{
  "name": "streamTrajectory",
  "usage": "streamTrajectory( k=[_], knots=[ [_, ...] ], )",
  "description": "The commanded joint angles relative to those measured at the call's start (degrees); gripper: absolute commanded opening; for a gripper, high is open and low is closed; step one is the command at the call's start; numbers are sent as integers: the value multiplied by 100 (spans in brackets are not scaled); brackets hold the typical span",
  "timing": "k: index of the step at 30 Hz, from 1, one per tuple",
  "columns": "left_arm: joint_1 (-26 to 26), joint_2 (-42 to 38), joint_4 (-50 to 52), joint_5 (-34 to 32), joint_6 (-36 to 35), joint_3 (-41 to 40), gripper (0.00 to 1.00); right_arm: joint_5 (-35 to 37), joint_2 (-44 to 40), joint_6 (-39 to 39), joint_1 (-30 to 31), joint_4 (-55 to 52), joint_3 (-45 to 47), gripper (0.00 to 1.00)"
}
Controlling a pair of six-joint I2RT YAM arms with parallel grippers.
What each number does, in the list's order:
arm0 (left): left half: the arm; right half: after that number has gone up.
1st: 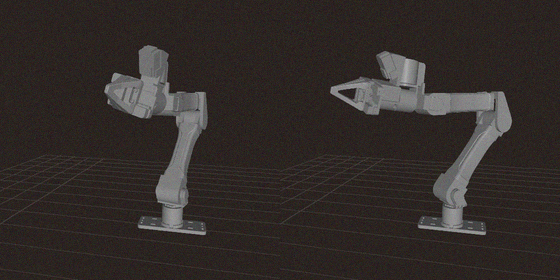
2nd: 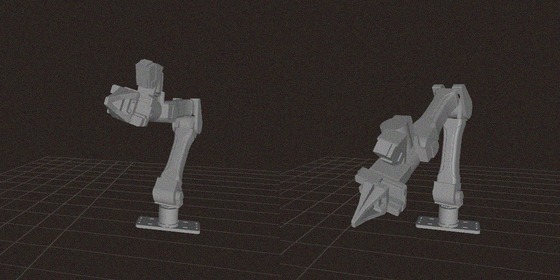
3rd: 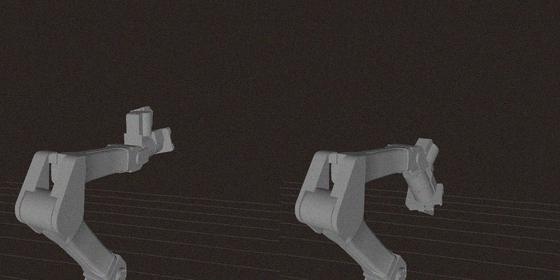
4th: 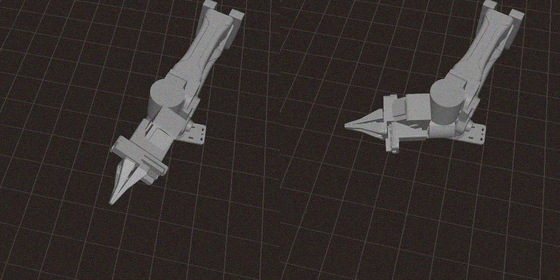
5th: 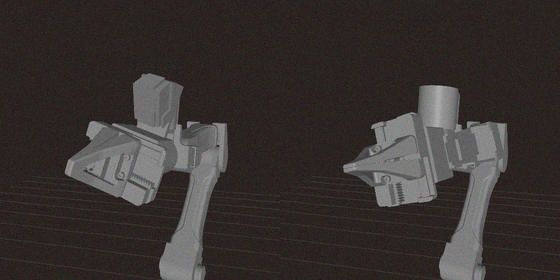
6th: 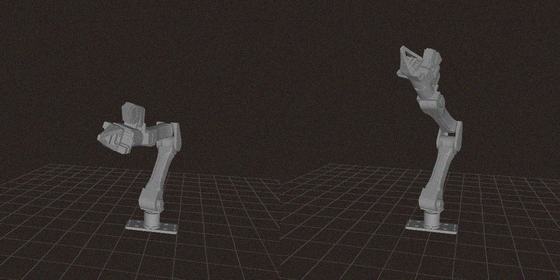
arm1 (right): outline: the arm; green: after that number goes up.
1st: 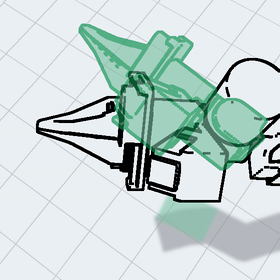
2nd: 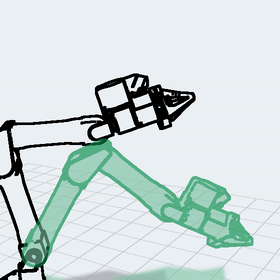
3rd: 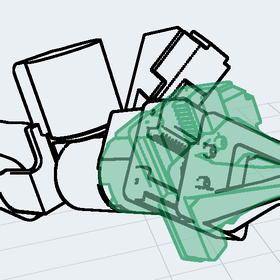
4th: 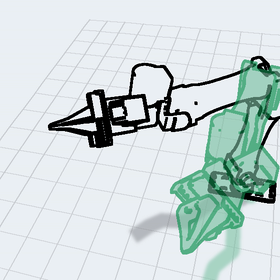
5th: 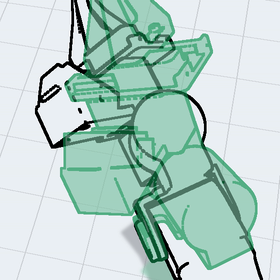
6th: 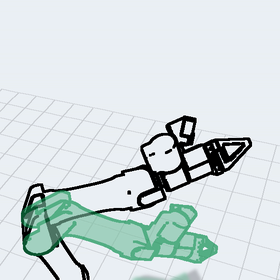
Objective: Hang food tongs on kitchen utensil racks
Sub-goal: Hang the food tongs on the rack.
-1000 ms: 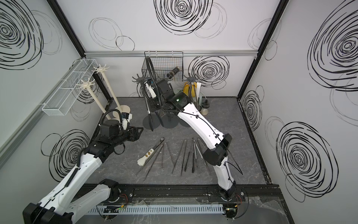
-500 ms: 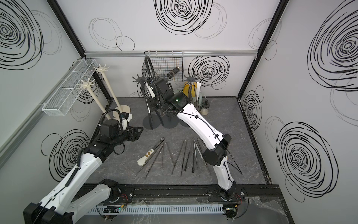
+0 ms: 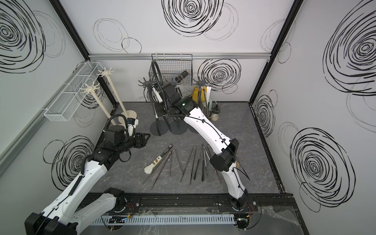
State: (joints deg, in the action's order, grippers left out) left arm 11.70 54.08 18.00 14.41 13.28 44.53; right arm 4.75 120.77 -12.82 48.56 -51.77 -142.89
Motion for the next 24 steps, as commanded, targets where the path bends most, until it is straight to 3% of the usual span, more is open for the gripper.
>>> streamTrajectory(
  k=[1,22,24],
  knots=[
    [-81,39,-218,105,-54,-32,64,-45,-2,-4,-48,141,-199,0],
    [-108,0,-220,158,-37,-58,64,9,131,-86,-82,69,315,0],
    [-108,-1,-227,168,-36,-59,64,-36,156,-105,-109,70,315,6]
  ],
)
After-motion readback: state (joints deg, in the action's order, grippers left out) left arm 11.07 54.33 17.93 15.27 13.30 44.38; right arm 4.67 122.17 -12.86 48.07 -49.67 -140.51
